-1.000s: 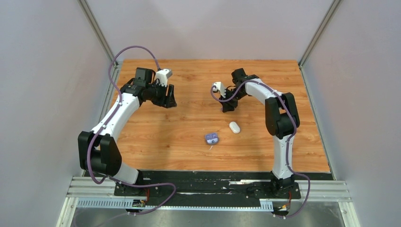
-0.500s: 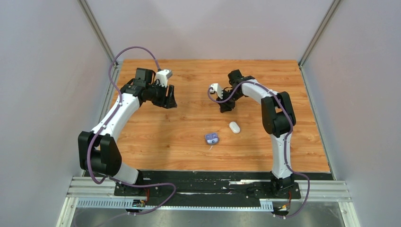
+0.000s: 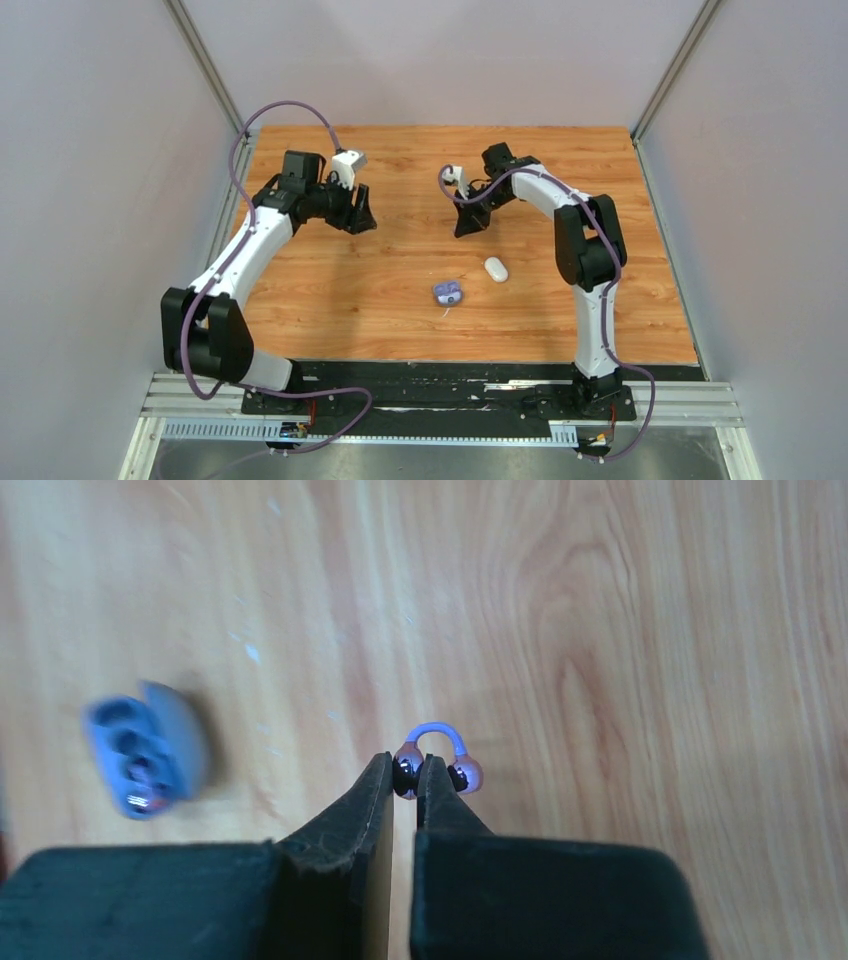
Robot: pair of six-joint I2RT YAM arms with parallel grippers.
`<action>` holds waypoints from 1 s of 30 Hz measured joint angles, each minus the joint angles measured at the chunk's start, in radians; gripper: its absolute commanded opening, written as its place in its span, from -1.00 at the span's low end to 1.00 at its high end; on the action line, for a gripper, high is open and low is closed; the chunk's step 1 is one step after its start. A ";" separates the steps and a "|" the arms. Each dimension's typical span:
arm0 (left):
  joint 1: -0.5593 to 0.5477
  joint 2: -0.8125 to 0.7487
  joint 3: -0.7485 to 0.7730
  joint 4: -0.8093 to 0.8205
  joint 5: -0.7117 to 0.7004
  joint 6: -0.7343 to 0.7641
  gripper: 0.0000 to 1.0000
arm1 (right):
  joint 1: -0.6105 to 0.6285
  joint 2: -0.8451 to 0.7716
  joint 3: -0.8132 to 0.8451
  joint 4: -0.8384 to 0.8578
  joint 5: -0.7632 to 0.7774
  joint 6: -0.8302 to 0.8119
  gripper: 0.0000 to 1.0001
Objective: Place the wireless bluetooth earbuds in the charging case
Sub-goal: Pick up the earbud from the center of the board.
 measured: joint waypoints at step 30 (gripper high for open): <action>-0.245 -0.167 -0.032 0.274 0.396 0.704 0.08 | -0.023 -0.138 0.031 0.371 -0.784 1.173 -1.00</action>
